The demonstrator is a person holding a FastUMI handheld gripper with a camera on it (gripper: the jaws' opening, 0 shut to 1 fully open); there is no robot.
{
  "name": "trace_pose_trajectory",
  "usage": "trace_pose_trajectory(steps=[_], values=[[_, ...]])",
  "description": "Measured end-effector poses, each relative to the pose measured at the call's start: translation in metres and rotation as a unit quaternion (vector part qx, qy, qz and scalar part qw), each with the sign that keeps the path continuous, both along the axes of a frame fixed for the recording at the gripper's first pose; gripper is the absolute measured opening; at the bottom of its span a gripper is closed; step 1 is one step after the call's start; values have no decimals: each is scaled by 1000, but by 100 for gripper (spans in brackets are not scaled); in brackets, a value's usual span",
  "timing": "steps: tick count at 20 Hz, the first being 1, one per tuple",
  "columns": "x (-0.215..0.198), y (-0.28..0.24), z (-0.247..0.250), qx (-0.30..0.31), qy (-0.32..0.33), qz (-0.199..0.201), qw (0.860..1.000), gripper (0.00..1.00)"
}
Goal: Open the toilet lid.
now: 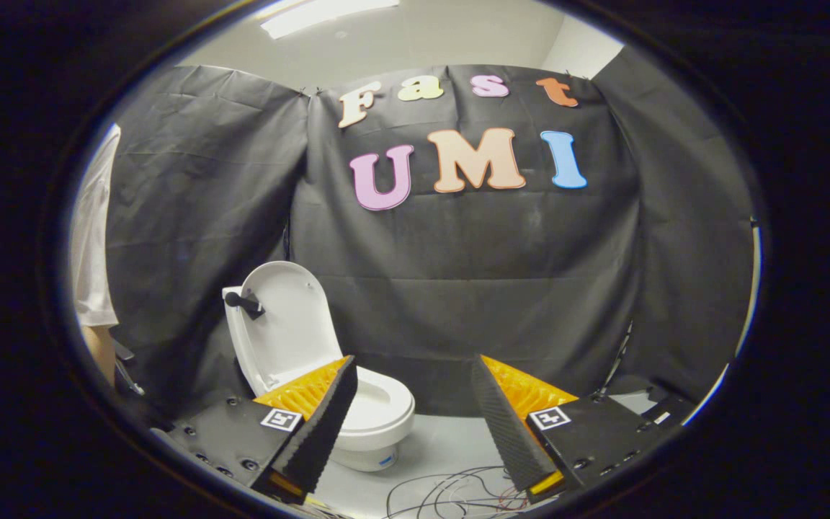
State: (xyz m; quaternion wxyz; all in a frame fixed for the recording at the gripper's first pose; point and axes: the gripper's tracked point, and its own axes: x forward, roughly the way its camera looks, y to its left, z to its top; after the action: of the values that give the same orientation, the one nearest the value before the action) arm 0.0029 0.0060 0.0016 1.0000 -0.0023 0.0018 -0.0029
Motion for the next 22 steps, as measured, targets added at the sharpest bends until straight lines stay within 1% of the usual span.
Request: trace_pose_trajectory(steps=[22], values=[[-4, -3, 1, 0, 2, 2, 1000, 99]])
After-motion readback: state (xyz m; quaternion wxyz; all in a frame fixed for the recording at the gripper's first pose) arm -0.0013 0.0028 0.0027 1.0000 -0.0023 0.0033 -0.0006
